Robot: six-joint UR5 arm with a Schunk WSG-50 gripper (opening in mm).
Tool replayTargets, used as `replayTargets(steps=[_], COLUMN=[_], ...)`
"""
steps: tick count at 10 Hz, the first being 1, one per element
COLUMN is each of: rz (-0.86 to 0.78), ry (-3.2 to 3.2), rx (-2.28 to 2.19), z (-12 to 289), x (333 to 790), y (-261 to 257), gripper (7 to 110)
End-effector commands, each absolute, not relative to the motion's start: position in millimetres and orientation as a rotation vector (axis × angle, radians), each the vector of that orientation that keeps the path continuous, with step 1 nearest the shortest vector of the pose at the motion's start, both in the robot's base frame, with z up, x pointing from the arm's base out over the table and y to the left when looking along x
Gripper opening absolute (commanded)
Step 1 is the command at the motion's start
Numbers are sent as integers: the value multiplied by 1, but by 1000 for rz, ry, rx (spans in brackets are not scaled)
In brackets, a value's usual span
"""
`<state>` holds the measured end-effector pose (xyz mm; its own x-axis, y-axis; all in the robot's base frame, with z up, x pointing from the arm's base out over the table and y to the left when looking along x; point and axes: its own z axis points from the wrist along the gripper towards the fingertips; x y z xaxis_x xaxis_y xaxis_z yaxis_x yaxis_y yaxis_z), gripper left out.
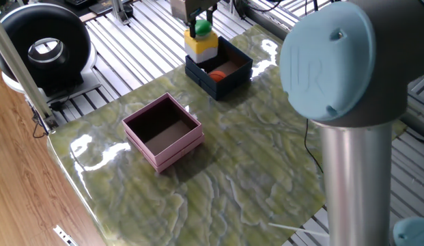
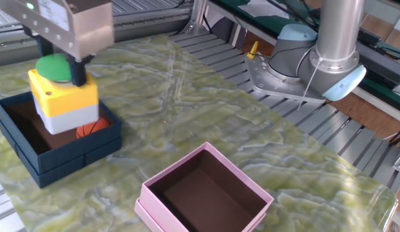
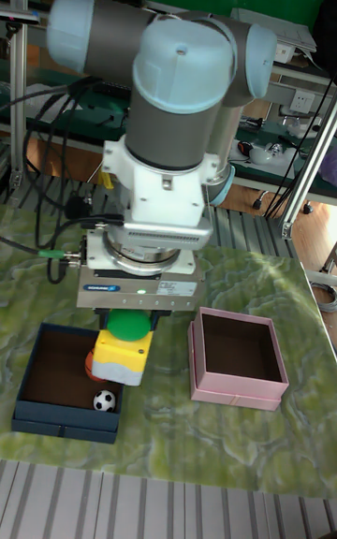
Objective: Move an object from one box to another
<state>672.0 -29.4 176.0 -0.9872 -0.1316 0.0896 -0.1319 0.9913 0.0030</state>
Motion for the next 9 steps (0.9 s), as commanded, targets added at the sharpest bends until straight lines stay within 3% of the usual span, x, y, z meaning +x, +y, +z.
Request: replayTargets(steps=[1, 5, 9], rz=[-9, -89, -55], ry=[-3065, -3053, -3029], rx=[144, 123, 179], z=[175, 171, 169], x=[663, 641, 633], y=[6, 48, 44], gripper=[7, 7, 7])
